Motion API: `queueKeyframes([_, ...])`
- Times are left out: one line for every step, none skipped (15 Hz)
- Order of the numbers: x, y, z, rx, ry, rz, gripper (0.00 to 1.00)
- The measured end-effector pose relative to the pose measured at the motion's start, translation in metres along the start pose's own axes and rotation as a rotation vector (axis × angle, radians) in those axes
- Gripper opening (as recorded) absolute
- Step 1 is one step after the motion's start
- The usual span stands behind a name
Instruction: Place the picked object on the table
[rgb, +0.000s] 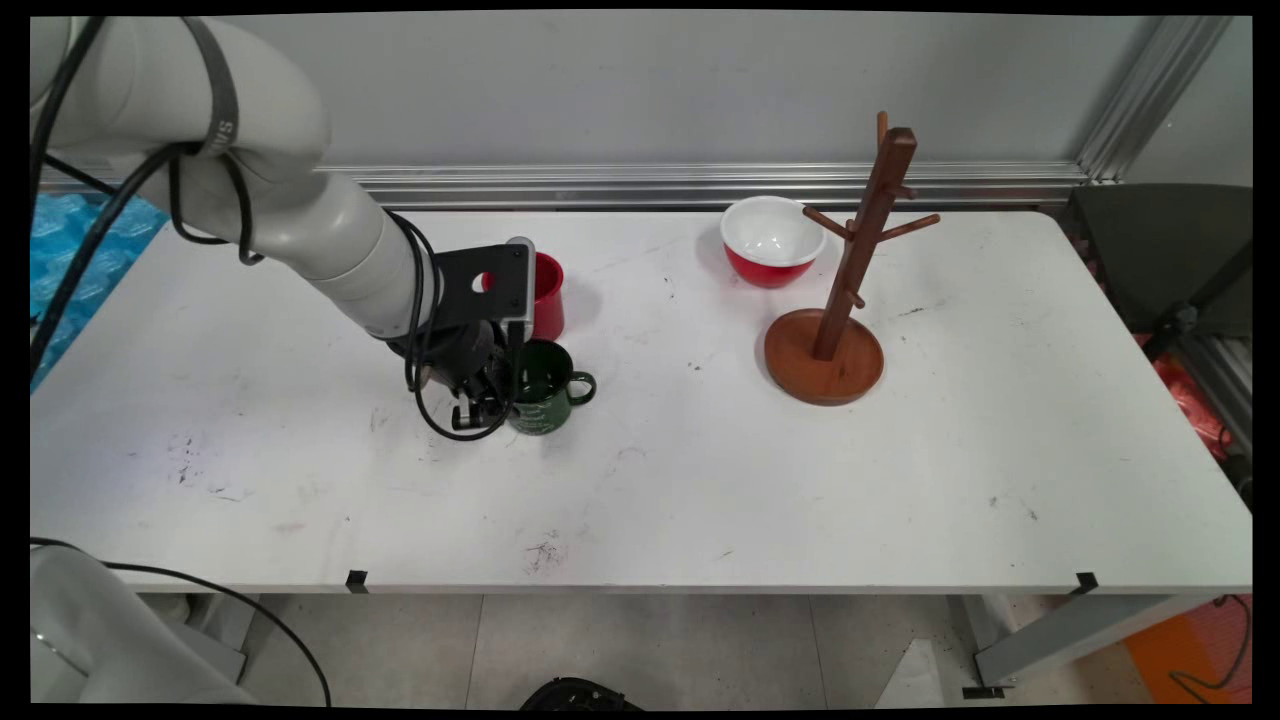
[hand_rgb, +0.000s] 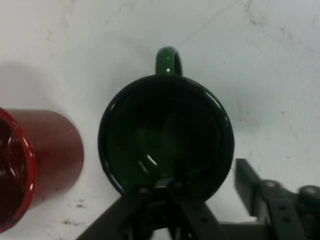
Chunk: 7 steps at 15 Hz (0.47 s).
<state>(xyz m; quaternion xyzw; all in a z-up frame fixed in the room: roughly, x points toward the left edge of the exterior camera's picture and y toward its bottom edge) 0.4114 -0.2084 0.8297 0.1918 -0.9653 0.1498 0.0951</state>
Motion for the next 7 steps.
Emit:
queueKeyframes([0.0000, -0.0009, 0.0003, 0.001, 0.001, 0.000, 1.00])
queueKeyframes([-0.0001, -0.0021, 0.0006, 0.002, 0.002, -0.001, 1.00])
queueKeyframes([-0.0002, -0.0033, 0.0007, 0.004, 0.004, -0.002, 1.00])
queueKeyframes([-0.0003, -0.0043, 0.0007, 0.006, 0.005, -0.002, 1.00])
queueKeyframes([-0.0003, -0.0050, 0.0007, 0.008, 0.006, -0.002, 1.00])
queueKeyframes([-0.0003, -0.0060, 0.0006, 0.010, 0.007, -0.002, 1.00])
queueKeyframes([-0.0003, -0.0071, 0.0003, 0.012, 0.009, -0.003, 1.00])
